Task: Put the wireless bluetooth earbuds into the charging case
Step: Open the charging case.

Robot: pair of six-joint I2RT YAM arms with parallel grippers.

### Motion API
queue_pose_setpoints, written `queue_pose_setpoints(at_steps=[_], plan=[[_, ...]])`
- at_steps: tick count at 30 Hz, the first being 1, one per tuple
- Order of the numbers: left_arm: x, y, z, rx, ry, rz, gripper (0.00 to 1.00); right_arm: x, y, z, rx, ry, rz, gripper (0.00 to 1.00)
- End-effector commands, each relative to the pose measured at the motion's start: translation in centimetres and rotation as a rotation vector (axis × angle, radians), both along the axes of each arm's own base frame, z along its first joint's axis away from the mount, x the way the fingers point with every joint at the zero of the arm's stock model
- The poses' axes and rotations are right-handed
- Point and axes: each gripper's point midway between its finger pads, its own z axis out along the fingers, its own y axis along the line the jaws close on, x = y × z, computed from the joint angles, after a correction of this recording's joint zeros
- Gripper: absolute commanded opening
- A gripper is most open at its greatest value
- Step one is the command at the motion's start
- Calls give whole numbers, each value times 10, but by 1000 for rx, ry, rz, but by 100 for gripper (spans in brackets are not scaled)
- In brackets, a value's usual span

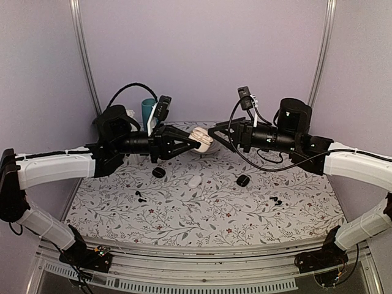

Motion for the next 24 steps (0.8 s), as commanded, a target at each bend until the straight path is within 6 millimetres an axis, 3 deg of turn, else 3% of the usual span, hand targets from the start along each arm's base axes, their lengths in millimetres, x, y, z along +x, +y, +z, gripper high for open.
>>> queue_pose_setpoints(at_steps=[1,14,24], plan=[[-13,-1,13,-55,-47,-45,0,2,-7,1,-43,-34,-24,76],[-4,-5,7,-56,7,-24,0,-6,-9,10,-70,-81,2,83],[6,-7,1,-29,40,17,0,-29,2,17,-82,-166,59,88]])
